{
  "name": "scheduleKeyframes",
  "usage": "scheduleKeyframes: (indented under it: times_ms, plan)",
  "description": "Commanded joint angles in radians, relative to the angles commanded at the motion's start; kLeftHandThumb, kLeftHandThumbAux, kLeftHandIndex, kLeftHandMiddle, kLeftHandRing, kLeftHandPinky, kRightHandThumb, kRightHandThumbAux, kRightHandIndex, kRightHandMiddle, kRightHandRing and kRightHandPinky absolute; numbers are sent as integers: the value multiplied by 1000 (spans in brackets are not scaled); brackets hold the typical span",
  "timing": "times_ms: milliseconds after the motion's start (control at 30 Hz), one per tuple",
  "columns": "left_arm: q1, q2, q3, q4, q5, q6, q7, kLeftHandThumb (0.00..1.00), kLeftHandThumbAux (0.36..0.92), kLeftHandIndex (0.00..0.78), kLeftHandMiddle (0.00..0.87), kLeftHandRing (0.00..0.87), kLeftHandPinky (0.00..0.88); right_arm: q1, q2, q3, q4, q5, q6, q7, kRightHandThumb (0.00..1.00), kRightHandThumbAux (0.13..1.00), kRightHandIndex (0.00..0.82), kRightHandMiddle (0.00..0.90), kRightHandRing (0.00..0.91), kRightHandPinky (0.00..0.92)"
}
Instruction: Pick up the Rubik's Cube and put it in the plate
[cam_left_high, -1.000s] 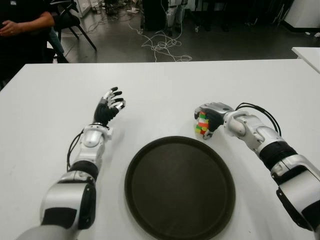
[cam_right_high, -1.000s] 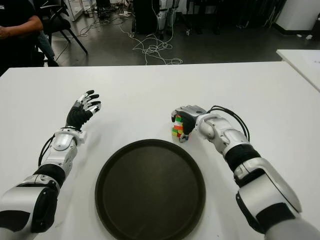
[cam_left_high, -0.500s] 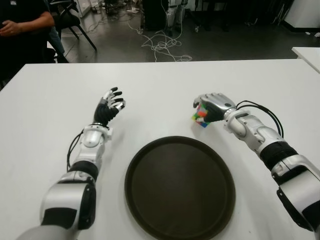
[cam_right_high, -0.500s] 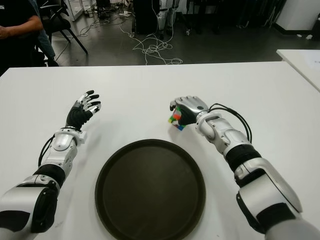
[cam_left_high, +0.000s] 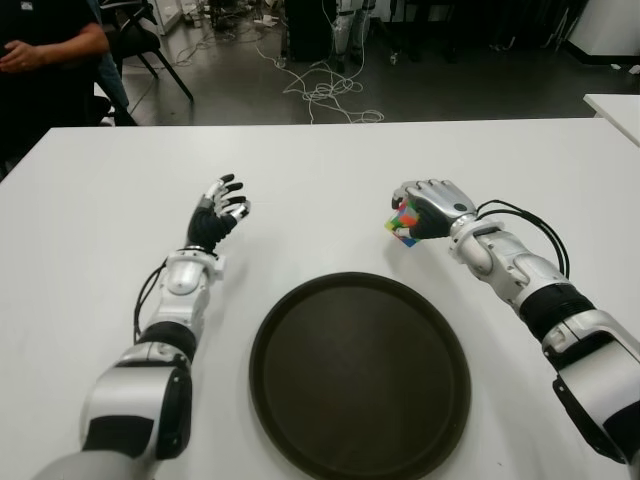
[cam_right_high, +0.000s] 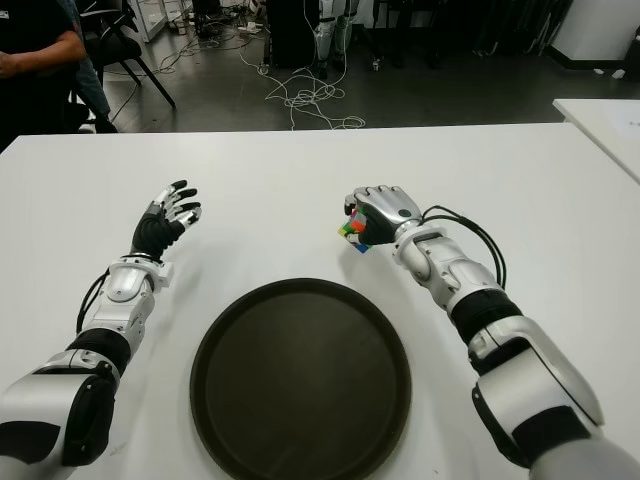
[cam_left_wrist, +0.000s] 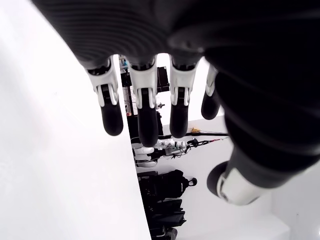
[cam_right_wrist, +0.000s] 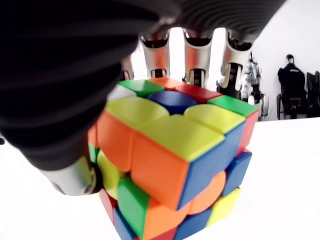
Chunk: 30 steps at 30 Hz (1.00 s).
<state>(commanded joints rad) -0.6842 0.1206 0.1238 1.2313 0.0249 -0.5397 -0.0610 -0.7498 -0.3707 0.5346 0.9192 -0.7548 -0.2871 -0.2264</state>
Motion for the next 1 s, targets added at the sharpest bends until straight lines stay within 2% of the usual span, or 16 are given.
scheduleKeyframes:
  times_ms: [200, 267, 433, 500, 567, 667, 767, 867, 1000]
  plan:
    - [-1, 0, 0, 0, 0, 3, 2, 179, 721, 98, 175, 183, 185, 17, -23, -10, -58, 0, -5, -12, 698, 734, 412, 393, 391, 376]
    - [-2, 1, 0, 1, 1, 5, 4, 181, 720, 101, 179, 187, 187, 29, -37, -17, -99, 1, -4, -10, 697, 734, 411, 387, 379, 341]
    - [-2, 2, 1, 3, 0, 2, 1, 188, 718, 105, 182, 188, 187, 123, -75, -59, -344, -2, 5, -22, 698, 734, 411, 389, 381, 328]
    - [-2, 2, 1, 3, -1, -1, -1, 190, 721, 105, 179, 186, 186, 157, -86, -77, -428, -1, 6, -18, 699, 733, 412, 403, 402, 360]
    - [0, 1, 2, 1, -2, -8, -2, 192, 723, 105, 178, 183, 184, 219, -94, -102, -569, -1, -1, -29, 761, 716, 392, 443, 443, 415]
    - [0, -1, 4, -1, -5, -10, -2, 195, 725, 104, 180, 184, 186, 284, -86, -126, -691, 8, -35, -59, 805, 704, 375, 478, 494, 486]
    - [-1, -1, 5, -1, -6, -7, -3, 199, 723, 101, 181, 184, 183, 322, -74, -136, -742, 10, -60, -80, 821, 698, 369, 503, 543, 568]
    - [-4, 1, 5, 3, -4, 0, 0, 199, 721, 102, 183, 185, 184, 381, -44, -137, -812, 20, -118, -123, 828, 695, 371, 527, 587, 630]
    - [-5, 2, 4, 4, -2, -3, 3, 198, 716, 105, 186, 189, 189, 412, -16, -137, -836, 39, -182, -134, 835, 690, 379, 554, 636, 691]
